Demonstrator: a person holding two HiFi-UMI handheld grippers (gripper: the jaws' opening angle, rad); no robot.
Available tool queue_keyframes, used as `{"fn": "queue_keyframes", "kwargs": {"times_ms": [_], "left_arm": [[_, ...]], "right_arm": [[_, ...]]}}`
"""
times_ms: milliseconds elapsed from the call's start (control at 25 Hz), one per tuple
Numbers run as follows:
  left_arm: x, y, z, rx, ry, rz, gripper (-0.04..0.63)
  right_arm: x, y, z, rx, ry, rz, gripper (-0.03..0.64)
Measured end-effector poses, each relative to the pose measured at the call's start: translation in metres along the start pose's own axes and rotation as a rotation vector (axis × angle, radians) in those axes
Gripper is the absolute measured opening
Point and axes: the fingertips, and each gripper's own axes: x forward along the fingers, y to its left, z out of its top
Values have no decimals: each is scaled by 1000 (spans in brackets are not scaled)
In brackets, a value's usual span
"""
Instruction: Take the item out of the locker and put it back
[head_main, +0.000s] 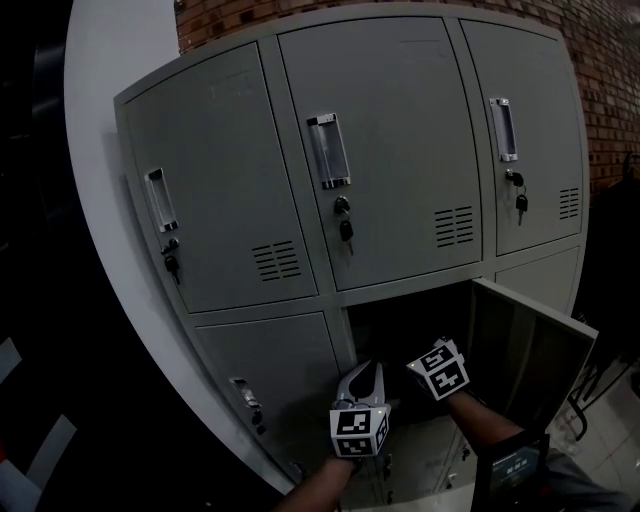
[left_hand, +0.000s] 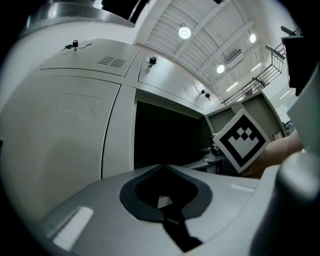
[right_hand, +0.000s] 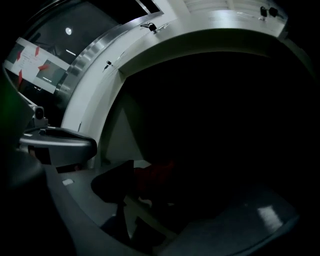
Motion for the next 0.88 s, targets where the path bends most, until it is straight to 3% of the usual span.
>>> {"fn": "queue_keyframes", "kwargs": {"times_ms": [320,480,600,880], "left_arm": [[5,-4,9,12,-17,-26,-3],[5,-2,10,4,-22,-21,-3],[6,-2,9,2,-21,-15,-3],[1,0,10,-1,-20,6,-3]], "right_arm": [[25,-1,-16,-66,127,38,305],[26,-2,-21,-161,175,30,165],[23,-4,-20,-198,169,16,112],[2,-8,-5,-181,90,-26,95]]}}
